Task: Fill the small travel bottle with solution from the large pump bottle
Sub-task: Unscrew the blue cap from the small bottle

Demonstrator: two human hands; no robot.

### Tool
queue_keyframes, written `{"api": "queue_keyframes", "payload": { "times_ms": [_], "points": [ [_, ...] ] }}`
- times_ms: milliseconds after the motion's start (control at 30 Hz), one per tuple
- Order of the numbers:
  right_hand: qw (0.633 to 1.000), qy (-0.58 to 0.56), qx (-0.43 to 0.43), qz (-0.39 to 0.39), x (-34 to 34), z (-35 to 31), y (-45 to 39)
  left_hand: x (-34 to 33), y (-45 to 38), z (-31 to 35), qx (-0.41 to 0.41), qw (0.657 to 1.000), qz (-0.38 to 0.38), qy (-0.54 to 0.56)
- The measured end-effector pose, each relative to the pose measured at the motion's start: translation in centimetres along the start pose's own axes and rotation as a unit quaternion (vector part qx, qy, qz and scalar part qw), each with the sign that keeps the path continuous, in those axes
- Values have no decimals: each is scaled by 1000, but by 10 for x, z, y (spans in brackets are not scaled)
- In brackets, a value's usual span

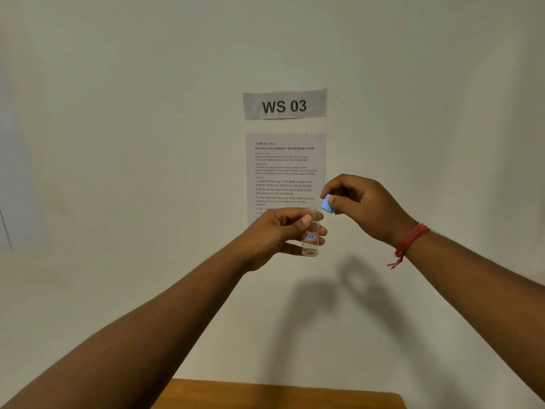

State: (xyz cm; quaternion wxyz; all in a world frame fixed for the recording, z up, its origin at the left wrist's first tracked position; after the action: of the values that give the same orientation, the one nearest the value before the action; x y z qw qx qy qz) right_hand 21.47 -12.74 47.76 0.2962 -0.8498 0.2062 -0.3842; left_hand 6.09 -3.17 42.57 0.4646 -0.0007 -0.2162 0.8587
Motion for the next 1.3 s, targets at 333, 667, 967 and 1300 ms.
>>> {"api": "queue_keyframes", "payload": {
  "times_ms": [333,667,967,1300],
  "points": [
    [996,-26,-85,-30,-56,76,76,-13,40,-95,40,998,-6,-52],
    [980,-10,-153,-128,-140,158,189,-40,119,-230,128,982,-16,-139],
    [952,-19,-239,-190,-208,210,303,-69,208,-340,248,961,-38,-113],
    [914,75,-286,-276,-262,257,419,-110,271,-430,335,932,-64,-122]
  ]
}}
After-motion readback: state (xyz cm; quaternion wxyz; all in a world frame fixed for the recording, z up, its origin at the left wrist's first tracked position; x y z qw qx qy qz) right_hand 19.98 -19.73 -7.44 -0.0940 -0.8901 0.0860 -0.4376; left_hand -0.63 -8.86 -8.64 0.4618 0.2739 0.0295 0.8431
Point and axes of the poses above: each hand's wrist, its own y-axis away from the middle knuckle, its own x-axis out of the back of the hand, z = x × y, the point moved 4 cm from there along -y, towards the middle knuckle, and after that the axes turned 2 degrees about -x, right-handed, at the moved point
